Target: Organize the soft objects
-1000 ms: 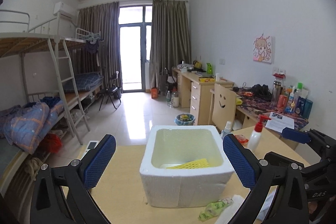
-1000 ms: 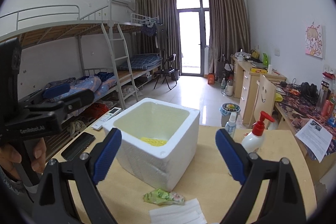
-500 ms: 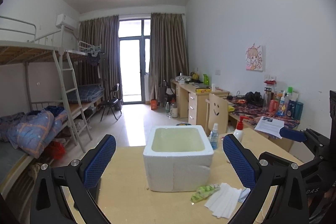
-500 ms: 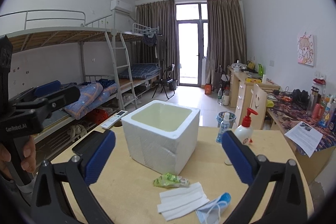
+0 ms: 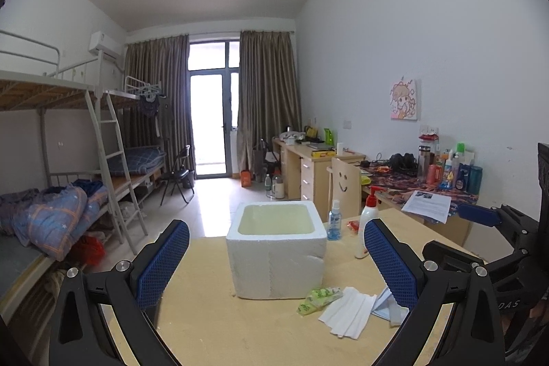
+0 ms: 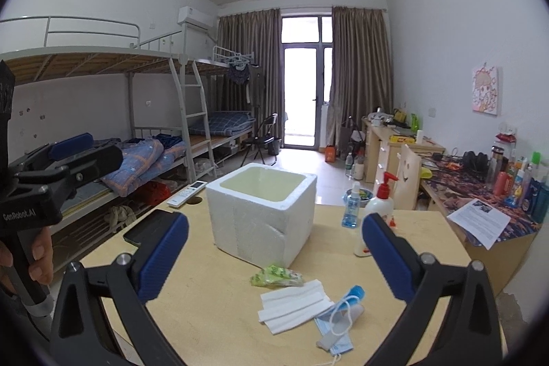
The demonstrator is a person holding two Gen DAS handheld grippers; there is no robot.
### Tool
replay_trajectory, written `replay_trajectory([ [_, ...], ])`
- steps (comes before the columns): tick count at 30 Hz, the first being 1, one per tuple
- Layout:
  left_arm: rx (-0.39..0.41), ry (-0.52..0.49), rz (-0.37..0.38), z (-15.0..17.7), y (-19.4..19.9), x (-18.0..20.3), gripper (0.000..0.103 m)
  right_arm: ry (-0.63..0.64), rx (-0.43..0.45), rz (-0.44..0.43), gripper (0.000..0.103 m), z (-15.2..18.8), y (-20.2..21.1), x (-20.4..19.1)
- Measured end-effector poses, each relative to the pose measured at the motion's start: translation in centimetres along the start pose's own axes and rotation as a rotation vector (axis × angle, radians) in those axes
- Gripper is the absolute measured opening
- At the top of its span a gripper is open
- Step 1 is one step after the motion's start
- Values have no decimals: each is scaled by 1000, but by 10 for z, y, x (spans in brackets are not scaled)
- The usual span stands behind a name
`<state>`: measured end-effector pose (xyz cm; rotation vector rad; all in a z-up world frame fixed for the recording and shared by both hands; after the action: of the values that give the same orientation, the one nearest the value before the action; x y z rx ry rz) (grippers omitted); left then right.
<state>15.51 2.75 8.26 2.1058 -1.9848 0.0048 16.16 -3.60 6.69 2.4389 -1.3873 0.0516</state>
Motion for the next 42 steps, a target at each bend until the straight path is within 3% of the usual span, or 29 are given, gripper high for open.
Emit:
replay_trajectory([
  [15, 19, 29, -21, 56, -3, -5, 102, -3, 4, 85, 102, 51, 10, 7],
  [24, 9, 46, 13, 77, -5, -3, 102, 0, -6, 120, 102, 79, 7, 10],
  [42, -57, 25, 53, 105, -27, 3, 102, -57, -62, 112, 102, 112, -4, 21],
])
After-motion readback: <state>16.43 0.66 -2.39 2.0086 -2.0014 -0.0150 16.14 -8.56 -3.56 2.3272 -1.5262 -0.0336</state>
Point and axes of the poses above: each gripper's, at about its wrist camera, not at the fingertips, and y roughly against the way its jaws point, x to its right, z to its underside, the point moved 10 cm from there along -y, roughly the way its jaws point, and after that the axes turned 11 degrees about y, right-handed, at the moved point
